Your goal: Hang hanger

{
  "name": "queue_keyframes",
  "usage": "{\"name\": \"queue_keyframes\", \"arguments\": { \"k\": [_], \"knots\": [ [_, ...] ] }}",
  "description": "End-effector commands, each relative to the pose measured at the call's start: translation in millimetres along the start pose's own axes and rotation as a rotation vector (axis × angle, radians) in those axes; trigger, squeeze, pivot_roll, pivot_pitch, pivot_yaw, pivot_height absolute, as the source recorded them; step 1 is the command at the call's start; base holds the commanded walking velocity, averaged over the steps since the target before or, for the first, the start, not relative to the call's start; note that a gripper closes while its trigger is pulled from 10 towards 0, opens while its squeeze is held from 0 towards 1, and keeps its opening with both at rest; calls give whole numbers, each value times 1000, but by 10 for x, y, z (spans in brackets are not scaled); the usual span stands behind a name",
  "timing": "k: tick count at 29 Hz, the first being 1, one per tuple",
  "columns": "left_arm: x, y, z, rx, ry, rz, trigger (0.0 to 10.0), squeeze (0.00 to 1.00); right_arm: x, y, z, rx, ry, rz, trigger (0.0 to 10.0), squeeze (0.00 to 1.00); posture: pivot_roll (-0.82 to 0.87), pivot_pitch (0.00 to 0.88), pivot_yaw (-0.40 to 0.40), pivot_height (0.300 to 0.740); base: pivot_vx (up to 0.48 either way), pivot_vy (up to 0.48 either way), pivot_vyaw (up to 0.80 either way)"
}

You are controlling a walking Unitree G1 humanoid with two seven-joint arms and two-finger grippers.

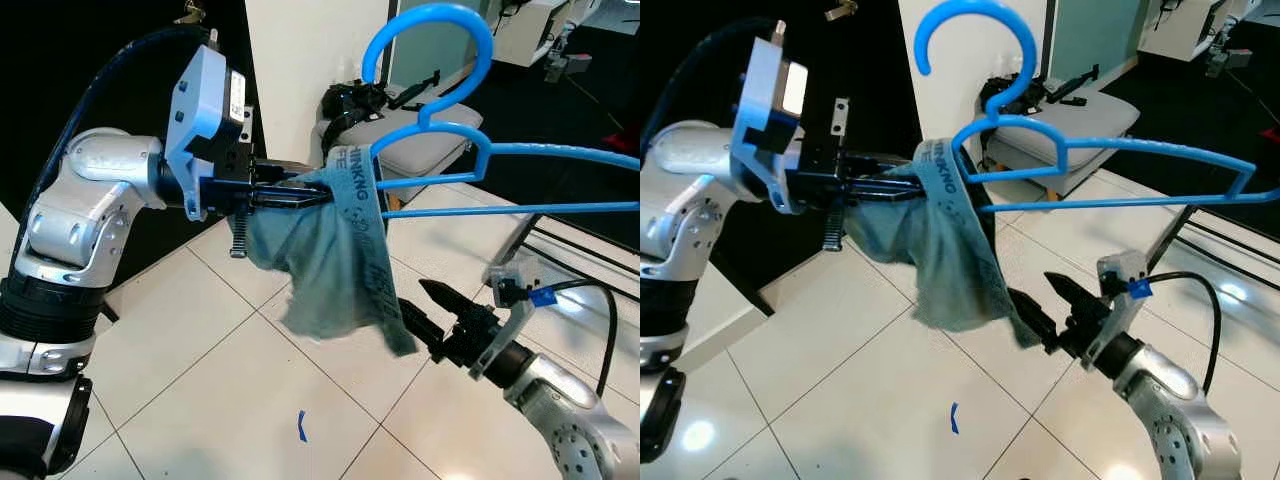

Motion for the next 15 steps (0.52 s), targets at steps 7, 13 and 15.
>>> {"name": "queue_keyframes", "arguments": {
  "k": [7,13,15],
  "knots": [
    [-36,63,27,-18,-29,15,10000,0,119,197,44,-112,50,37,10000,0,8,127,81,740,0,0,0],
    [-68,65,55,-26,-43,10,10000,0,90,230,95,-122,36,31,10000,0,10,125,80,740,0,0,0],
    [-79,65,64,-28,-48,8,10000,0,92,243,106,-127,36,32,10000,0,10,125,80,740,0,0,0]
  ]
}}
Point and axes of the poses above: a point about 5 cm out from each wrist's last joint towards the gripper, its own z axis pointing out of the wrist towards the gripper, its own y axis along the axis of the wrist's last joint, x = y × z, the point moved 4 cm from there along z, pointing out of the wrist towards the gripper, and after that the axes turned 4 degrees about -z, right-handed, at the moved point
